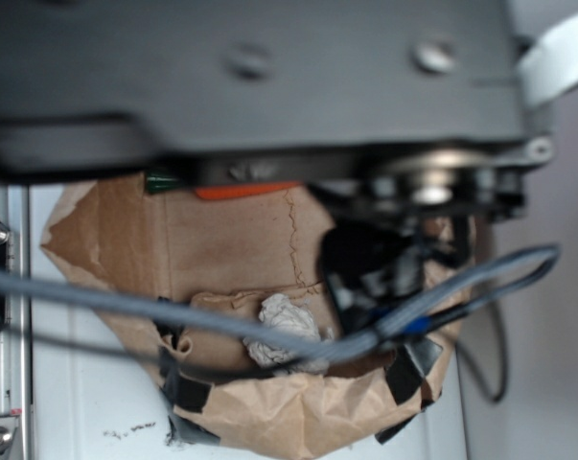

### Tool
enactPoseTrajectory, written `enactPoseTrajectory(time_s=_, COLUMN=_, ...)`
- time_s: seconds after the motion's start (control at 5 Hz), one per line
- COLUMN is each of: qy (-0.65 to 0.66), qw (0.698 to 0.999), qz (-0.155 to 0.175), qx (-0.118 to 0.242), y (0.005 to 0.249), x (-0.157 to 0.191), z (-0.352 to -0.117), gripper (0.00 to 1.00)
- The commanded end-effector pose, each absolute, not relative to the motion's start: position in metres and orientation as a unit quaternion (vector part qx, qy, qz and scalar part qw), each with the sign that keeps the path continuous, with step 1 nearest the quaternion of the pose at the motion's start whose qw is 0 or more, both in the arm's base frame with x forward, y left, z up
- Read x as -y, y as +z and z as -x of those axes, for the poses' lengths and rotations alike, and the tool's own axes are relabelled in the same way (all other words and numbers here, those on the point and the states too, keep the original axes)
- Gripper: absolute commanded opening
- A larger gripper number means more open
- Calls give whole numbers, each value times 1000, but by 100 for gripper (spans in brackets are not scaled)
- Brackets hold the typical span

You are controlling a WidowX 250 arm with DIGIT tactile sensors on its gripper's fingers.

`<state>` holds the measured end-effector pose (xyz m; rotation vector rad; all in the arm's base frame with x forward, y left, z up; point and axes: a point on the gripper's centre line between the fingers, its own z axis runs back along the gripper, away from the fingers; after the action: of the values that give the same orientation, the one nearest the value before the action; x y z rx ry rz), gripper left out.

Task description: Grab the blue ball.

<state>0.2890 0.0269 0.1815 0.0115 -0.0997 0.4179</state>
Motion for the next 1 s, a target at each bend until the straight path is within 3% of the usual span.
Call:
enactPoseTrajectory(time_s=0.0, qy=378, qw=906, qz=-43, qx=188, y=214, x=-42, z=-261, gripper=100)
enactPoseTrajectory(time_s=0.6, qy=378, qw=906, qz=-43, qx=188, y=214, x=-42, z=-261, gripper=100)
enactPoseTrajectory(time_s=0.8, qy=478, qw=861, qz=1, qx=176, y=209, x=-48, z=-269, gripper=100)
